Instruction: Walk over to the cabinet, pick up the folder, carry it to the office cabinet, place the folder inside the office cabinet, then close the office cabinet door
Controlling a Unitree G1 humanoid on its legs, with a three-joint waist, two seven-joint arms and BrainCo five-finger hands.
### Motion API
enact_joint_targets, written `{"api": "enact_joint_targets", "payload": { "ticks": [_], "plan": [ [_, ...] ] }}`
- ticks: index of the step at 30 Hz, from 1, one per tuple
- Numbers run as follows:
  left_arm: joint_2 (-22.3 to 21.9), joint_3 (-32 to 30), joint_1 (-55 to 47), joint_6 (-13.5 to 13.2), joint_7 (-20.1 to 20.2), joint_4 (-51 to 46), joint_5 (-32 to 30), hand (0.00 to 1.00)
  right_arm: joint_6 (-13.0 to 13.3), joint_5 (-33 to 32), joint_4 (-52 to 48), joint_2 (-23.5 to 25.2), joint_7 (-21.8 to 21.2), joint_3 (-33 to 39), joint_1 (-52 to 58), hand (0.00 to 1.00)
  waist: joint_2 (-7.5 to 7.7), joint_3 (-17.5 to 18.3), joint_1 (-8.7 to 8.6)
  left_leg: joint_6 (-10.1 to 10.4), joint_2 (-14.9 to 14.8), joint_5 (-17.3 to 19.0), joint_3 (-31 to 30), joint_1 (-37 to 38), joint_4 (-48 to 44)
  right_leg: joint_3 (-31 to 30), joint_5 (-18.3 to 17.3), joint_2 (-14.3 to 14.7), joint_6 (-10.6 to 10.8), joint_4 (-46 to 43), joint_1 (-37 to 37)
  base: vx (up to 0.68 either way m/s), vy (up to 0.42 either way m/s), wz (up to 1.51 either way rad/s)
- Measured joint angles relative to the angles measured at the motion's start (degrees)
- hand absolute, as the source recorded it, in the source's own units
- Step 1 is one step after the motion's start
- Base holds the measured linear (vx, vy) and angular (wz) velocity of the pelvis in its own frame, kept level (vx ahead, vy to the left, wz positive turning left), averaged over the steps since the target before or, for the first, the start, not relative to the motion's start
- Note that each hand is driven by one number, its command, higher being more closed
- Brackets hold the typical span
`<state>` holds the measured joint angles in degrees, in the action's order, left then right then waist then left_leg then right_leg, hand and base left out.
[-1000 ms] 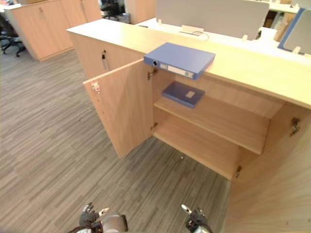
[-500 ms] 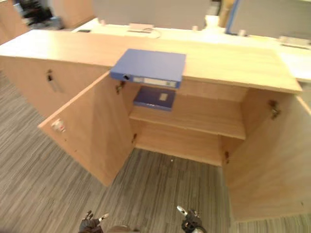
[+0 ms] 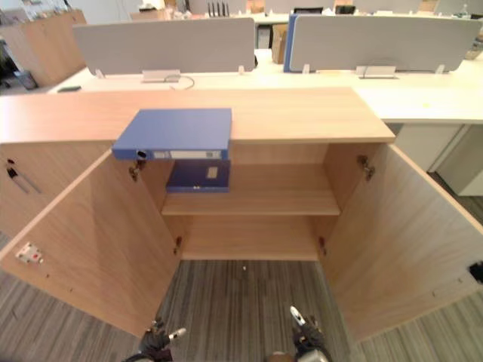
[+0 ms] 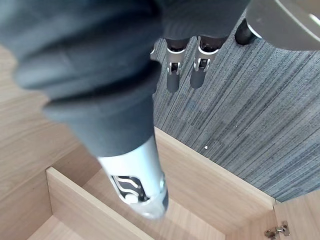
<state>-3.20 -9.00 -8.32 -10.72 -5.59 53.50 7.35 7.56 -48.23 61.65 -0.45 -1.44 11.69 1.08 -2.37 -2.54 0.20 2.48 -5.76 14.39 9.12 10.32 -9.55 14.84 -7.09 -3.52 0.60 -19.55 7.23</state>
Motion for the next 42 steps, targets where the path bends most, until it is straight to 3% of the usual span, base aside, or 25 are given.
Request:
{"api": "enact_joint_targets", "payload": {
  "ticks": [6,10,12,14,16,17,19,20,23,24,29,32,37,39,42],
  "plan": [
    [0.21,0.79,0.43,0.08,1.06,0.51,2.07,0.0,-0.08,4.69,1.72,0.09,0.45,0.91,-0.42,0.0,0.24,0.12,0.0,0.89,-2.21,-2.75,-1.55,-0.68,1.6,3.84,0.09,2.37,-1.15,6.59,-3.82,0.14,-0.152,0.31],
    [3.67,6.77,2.25,1.17,3.45,2.4,6.15,0.0,-0.19,7.07,4.19,0.12,0.75,2.93,-1.87,0.0,0.45,0.43,-0.11,1.25,-3.49,-2.71,-2.84,-3.59,-0.06,5.98,0.89,3.83,-1.93,11.1,-5.21,0.19,-0.07,0.3],
    [5.41,9.43,3.05,1.82,4.78,2.3,8.25,0.0,-0.41,8.81,4.93,0.31,1.07,3.4,-2.21,0.0,2.15,-0.76,-0.11,2.17,-3.6,-1.81,-1.75,-5.94,-8.0,6.51,1.2,3.03,-2.38,13.23,-8.28,0.21,-0.021,0.17],
    [6.6,14.54,2.83,2.78,7.06,-0.18,11.05,0.0,-1.24,10.85,6.64,-0.42,1.36,5.38,-2.33,0.0,2.65,-1.44,-0.25,1.55,-5.55,2.03,3.37,-10.28,-21.33,6.51,1.05,2.31,-2.59,15.52,-13.78,0.19,0.037,0.28],
    [6.78,17.97,0.36,4.13,8.79,-7.4,13.75,0.0,-1.69,11.67,6.6,-1.07,1.64,6.65,-2.73,0.0,2.65,-1.7,-0.02,0.38,-4.91,4.3,4.82,-13.92,-23.72,6.18,0.9,0.7,-2.75,15.47,-15.15,0.15,0.191,0.09],
    [6.88,19.78,-3.36,4.79,10.22,-17.47,18.08,0.0,-1.87,12.54,6.62,-1.79,1.64,6.89,-3.51,0.0,2.55,-2.43,0.44,-0.1,-2.92,4.49,4.16,-18.41,-22.03,6.0,0.75,-1.5,-2.46,14.26,-15.15,0.13,0.306,-0.08],
    [7.2,20.83,-7.12,4.76,11.43,-27.38,23.09,0.0,-2.0,13.54,6.64,-2.99,1.54,6.11,-3.58,0.0,1.0,-2.99,1.42,0.13,-1.75,-2.01,1.95,-20.69,-13.48,5.28,-0.26,-2.33,-0.46,12.68,-15.08,0.09,0.253,-0.18],
    [9.02,21.76,-9.46,4.82,12.46,-32.84,26.74,0.0,-2.29,13.61,6.77,-3.19,1.49,4.3,-3.34,0.0,0.57,-3.03,2.66,-0.08,-0.68,-5.93,1.57,-21.12,-14.0,4.13,-1.81,-3.49,2.07,12.49,-15.3,0.15,0.28,0.0],
    [14.32,21.53,-11.13,5.08,15.37,-44.33,34.58,0.0,-3.11,14.41,6.8,-2.14,0.87,2.55,-3.13,0.0,1.09,-2.9,2.8,-1.74,2.8,-6.89,1.74,-19.44,-10.19,3.4,-1.46,-6.34,1.64,12.11,-15.22,0.14,0.257,0.16],
    [16.44,20.78,-11.79,5.08,17.48,-48.22,38.01,0.0,-3.17,15.37,6.54,-1.26,0.28,1.41,-3.04,0.0,1.02,-2.76,2.9,-2.06,3.18,-7.25,2.38,-17.77,-8.43,3.14,-0.39,-6.7,2.42,12.15,-15.77,0.09,0.156,-0.08],
    [26.35,22.31,-10.75,5.59,27.46,-65.12,47.36,0.0,-2.82,16.02,5.41,-1.18,-2.5,-0.53,-0.19,0.0,1.13,1.21,2.36,-1.88,4.22,-12.99,3.54,-11.49,4.64,1.37,3.24,-6.3,3.31,13.52,-15.39,0.05,0.013,-0.16],
    [33.24,19.06,-7.98,6.19,33.19,-69.86,53.21,0.0,-2.61,17.98,5.47,-1.74,-4.18,-0.61,0.23,0.0,1.02,2.03,2.05,-1.6,4.65,-16.28,3.85,-9.73,10.37,0.69,3.37,-5.91,3.15,15.14,-15.1,0.02,-0.027,-0.06],
    [38.07,7.13,-5.59,6.05,37.04,-74.56,56.72,0.0,-1.84,18.2,5.92,-3.4,-6.83,-2.77,2.11,0.0,1.09,2.07,2.35,-1.31,4.5,-18.28,3.95,-8.28,13.6,-0.02,3.38,-5.21,3.12,16.45,-15.53,-0.05,-0.038,-0.03],
    [38.41,2.42,-4.32,4.97,37.39,-77.01,57.45,0.0,-1.71,18.47,6.66,-4.02,-7.31,-2.76,3.03,0.0,1.12,2.29,2.7,-1.31,4.56,-18.46,3.97,-8.26,13.81,-1.18,3.37,-5.2,3.1,16.65,-15.53,-0.07,0.0,-0.02],
    [38.5,-4.06,-1.52,1.1,37.44,-80.57,57.42,0.0,-1.45,19.08,7.89,-4.56,-8.05,-2.51,4.18,0.0,1.15,2.89,2.93,-1.24,4.63,-19.06,3.88,-8.23,14.45,-1.6,3.33,-5.13,3.06,16.72,-15.31,-0.08,-0.001,-0.01]
  ]
}}
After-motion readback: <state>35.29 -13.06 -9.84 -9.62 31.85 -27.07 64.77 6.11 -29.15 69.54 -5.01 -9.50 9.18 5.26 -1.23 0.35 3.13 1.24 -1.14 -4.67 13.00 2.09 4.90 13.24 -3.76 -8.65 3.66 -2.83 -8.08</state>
